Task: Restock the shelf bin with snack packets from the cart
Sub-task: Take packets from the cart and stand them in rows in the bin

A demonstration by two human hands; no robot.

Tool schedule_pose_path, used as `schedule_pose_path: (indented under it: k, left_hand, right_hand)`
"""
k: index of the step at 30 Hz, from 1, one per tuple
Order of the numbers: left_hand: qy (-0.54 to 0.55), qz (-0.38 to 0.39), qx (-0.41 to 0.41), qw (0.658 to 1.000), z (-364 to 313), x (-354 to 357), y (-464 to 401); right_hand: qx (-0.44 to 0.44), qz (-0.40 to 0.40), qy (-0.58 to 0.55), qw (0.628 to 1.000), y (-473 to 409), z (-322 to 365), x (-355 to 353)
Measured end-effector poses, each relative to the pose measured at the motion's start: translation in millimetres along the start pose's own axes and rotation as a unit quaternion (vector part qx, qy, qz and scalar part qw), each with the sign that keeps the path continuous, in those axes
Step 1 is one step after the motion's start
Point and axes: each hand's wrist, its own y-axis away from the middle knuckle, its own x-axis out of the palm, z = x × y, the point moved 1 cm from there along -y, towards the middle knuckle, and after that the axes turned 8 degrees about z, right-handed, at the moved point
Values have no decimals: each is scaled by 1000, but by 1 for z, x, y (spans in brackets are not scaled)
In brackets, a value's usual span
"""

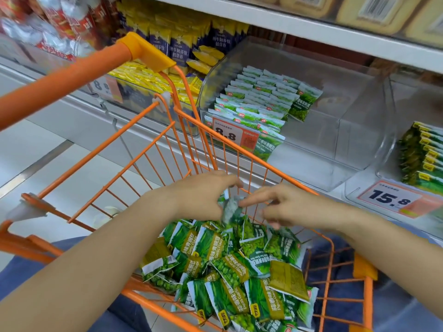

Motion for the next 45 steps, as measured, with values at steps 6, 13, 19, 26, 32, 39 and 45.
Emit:
schedule_pose_path:
  k: [6,13,19,26,32,39,45]
  left_hand:
    - [201,-45,39,978,-9,-16,9]
    - [44,-448,143,881,-12,-21,19]
    - [-129,-482,234,835,-19,-10,13]
    - [317,-381,149,856,-27,-22,22]
    - [388,-309,69,866,-38,-24,13]
    - [548,-322,40,771,-26,-25,15]
    - [556,-251,2,792,-12,-30,14]
  right_hand:
    - [-62,-8,-284,957,17,12,-17]
    - [-112,-213,-380,893,13,22,-19]
    - [-123,-120,-406,897,4,41,-15]
    - [-129,-246,-383,881,1,35,-19]
    - [-125,-247,-304,912,-1,41,-12]
    - [-105,-205,-364,902,-6,41,0]
    - [-133,-347,-360,856,-9,39,-15]
